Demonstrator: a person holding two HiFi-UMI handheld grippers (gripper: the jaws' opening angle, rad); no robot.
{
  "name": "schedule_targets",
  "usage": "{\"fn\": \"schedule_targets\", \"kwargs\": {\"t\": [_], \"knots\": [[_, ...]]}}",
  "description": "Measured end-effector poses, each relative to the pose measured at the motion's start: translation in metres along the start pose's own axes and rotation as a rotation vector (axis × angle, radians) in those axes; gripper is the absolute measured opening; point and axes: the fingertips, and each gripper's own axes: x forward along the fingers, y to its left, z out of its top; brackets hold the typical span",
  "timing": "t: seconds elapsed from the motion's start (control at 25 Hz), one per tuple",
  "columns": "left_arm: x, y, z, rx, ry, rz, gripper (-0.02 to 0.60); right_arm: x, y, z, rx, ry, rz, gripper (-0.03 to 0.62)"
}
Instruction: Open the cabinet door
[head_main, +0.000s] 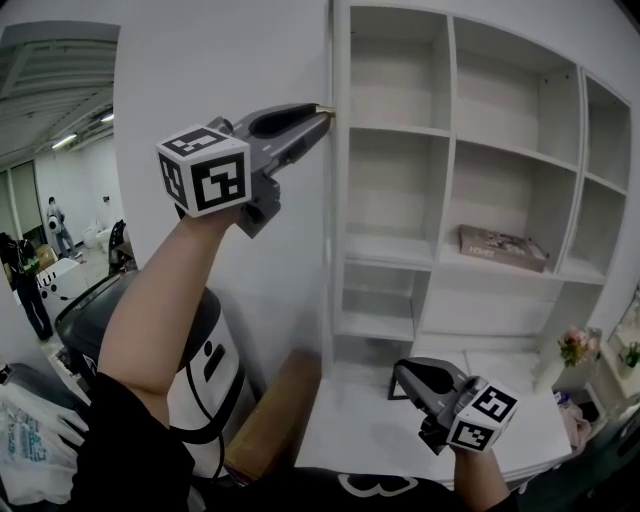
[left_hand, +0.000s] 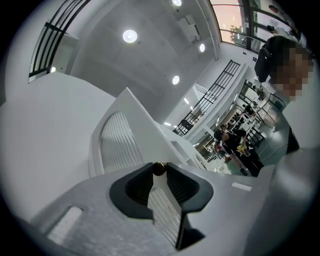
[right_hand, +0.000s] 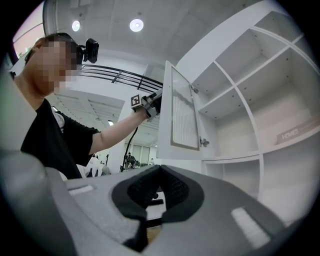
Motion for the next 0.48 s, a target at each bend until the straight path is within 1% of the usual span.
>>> {"fn": "schedule_targets", "kwargs": {"t": [0.12,0.36,0.48], "knots": [[-0.02,0.011,0.001,-0.028,-0.012,0.016,0.094,0.006,0.008,-0.007,0.006,0.001,-0.001,0.0],[-0.054,0.035,0.0,-0.094,-0.046,0.074,0.094,0.017,0.027,-0.013,0.005,-0.005,0.018,0.0],[-0.064,0.044,-0.004,-0.089,-0.039,0.113,0.086,0.017,0.031,-0.015,0.01,-0.007,0.026,0.002]]}}
